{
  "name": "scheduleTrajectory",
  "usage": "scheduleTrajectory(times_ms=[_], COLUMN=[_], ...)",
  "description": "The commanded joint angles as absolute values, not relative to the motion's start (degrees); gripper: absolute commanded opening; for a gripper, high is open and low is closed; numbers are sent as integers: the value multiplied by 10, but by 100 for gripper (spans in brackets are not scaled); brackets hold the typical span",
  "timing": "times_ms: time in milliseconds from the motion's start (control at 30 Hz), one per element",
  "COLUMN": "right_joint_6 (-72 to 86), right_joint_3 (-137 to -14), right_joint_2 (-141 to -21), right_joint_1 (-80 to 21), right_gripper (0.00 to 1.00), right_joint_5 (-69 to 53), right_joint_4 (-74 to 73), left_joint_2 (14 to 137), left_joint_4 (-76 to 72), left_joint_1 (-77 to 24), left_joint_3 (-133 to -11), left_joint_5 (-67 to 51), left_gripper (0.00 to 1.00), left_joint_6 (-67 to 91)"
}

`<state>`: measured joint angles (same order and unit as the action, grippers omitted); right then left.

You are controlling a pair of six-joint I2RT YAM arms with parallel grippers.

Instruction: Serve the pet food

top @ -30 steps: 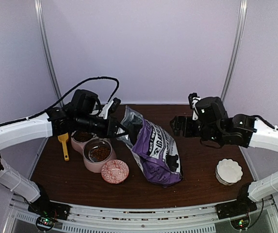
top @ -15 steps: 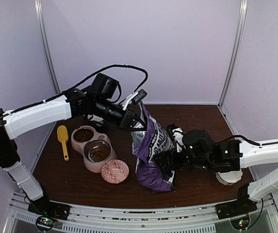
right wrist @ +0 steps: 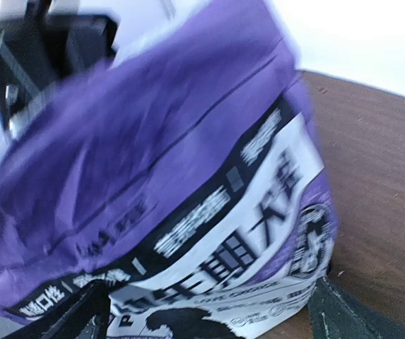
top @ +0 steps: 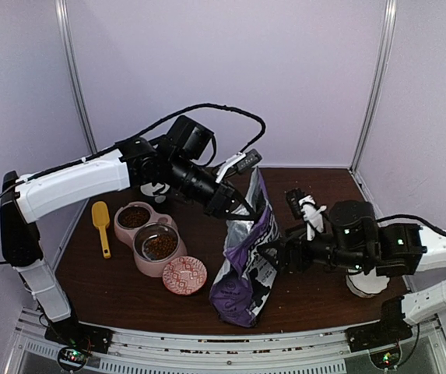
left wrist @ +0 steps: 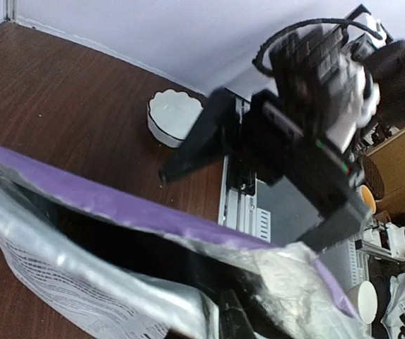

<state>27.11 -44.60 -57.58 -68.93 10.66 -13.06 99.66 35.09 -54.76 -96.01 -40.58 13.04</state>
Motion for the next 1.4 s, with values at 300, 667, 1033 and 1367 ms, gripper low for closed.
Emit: scheduleTrajectory(times_ms=[300,667,1033,1367], right_joint_6=[277,324,364,359], right_joint_3=[-368,-391,-435,-441], right_joint_2=[-498,-590,-660,-638], right_joint_1=[-583,-622,-659,-666], right_gripper=[100,100,99,100], right_joint_5=[80,156,273,288], right_joint_4=[-46,-16,-40,-60], left_joint_2=[863,748,763,811], left_joint_4=[224,246,338,441], left_joint_1=[-558,-597,-684,-711], left_joint_3=[-847,-750,-774,-831], left_joint_5=[-223,-161,-127,-5], left_gripper=[75,92,98,52], left_joint_6=[246,391,407,369])
